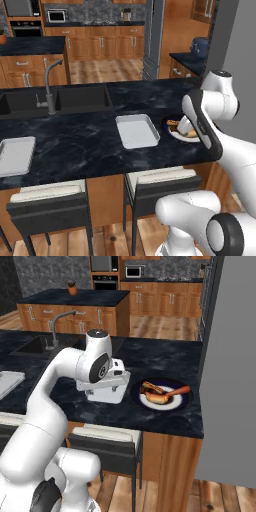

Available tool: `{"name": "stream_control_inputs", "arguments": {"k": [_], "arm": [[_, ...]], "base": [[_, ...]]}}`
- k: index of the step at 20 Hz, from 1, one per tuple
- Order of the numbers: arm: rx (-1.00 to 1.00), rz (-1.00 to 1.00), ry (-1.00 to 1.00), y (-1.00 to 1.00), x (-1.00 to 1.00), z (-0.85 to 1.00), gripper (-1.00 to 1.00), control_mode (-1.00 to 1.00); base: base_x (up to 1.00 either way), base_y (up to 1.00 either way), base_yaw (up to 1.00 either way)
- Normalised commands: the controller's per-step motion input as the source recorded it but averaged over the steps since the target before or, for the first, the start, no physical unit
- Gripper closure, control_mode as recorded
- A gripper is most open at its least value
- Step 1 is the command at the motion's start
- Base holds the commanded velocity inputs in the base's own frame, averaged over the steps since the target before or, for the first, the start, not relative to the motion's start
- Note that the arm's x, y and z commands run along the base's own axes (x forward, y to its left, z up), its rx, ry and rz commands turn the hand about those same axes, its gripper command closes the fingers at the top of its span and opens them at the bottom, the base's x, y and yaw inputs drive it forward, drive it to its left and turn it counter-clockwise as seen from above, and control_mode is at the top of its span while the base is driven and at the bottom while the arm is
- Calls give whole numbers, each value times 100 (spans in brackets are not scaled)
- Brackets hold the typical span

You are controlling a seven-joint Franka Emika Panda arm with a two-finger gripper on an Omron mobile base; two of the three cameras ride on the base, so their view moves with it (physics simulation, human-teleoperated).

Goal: Place one cooked food and one vegetable from the large plate to each tupperware container.

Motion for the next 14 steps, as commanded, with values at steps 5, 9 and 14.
{"name": "stream_control_inputs", "arguments": {"k": [5,9,14], "arm": [[-12,32,3,-56,55,-45,-100,-100],[-15,29,1,-39,76,-51,-100,-100],[-12,25,18,-47,81,-43,-100,-100]], "base": [[0,0,0],[0,0,0],[0,0,0]]}}
